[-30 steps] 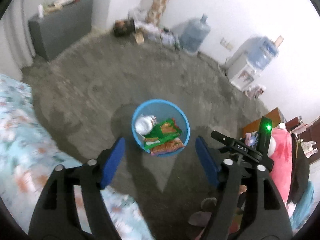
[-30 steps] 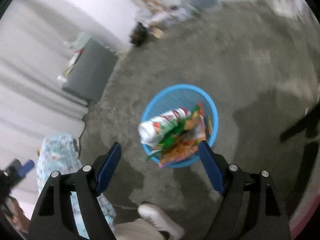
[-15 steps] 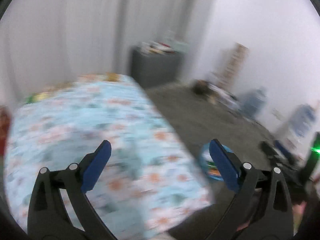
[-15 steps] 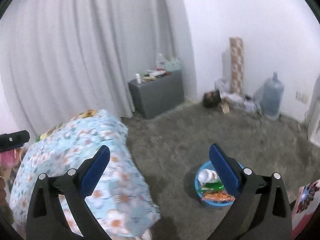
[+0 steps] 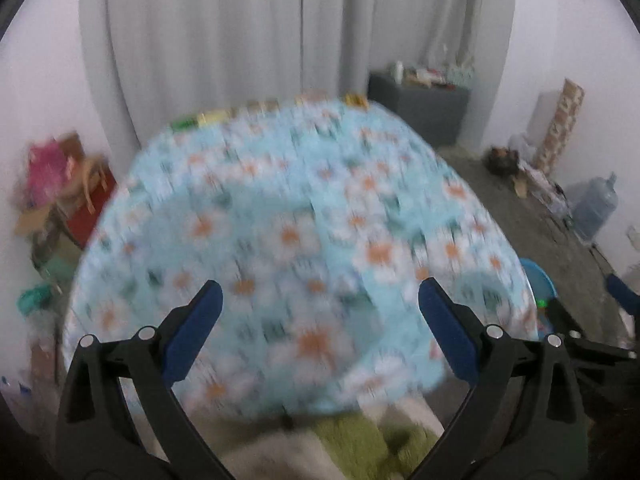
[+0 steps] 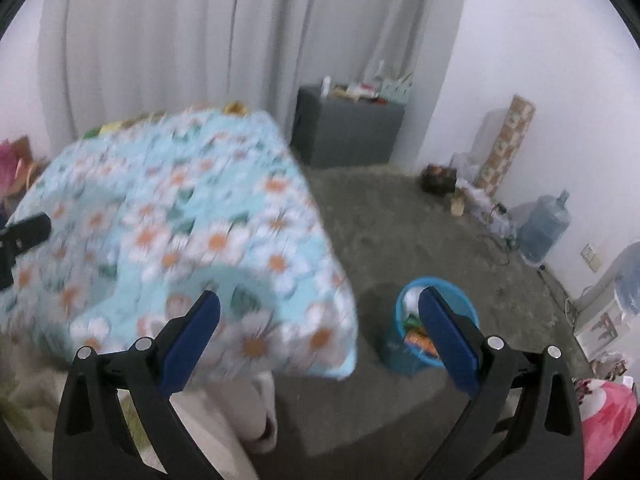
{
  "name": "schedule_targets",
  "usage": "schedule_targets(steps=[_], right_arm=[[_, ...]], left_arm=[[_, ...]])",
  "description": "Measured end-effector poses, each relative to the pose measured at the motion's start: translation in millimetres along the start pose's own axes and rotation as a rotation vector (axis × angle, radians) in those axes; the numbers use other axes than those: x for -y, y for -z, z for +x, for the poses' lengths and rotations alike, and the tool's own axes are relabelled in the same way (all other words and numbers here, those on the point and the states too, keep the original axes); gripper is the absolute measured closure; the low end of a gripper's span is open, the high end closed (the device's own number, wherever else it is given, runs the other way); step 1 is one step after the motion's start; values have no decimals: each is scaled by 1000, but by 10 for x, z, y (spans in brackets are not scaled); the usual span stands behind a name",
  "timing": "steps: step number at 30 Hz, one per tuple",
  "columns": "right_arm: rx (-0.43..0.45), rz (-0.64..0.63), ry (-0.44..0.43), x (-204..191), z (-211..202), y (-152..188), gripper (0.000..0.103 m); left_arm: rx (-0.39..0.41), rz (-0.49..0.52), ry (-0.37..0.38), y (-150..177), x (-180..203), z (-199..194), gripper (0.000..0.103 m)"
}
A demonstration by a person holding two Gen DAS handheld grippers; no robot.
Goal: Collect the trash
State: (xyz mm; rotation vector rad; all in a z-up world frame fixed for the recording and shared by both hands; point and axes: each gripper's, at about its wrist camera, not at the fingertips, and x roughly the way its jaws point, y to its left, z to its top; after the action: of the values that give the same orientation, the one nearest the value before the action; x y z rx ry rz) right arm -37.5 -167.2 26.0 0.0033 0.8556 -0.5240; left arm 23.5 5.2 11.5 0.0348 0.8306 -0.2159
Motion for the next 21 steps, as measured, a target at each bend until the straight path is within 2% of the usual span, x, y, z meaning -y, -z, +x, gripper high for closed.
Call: schedule_targets(steps=[5,14,21], right_arm=[[-60,40,-4,-44,62,177,6],[-100,77,64,136,86,322,6],[-118,102,77,237,103,350,6]], left_arm=[[-90,34,-29,218,63,97,9],[-111,55,-47,230,109,164,9],[-116,61,-47,219,133,198,9]])
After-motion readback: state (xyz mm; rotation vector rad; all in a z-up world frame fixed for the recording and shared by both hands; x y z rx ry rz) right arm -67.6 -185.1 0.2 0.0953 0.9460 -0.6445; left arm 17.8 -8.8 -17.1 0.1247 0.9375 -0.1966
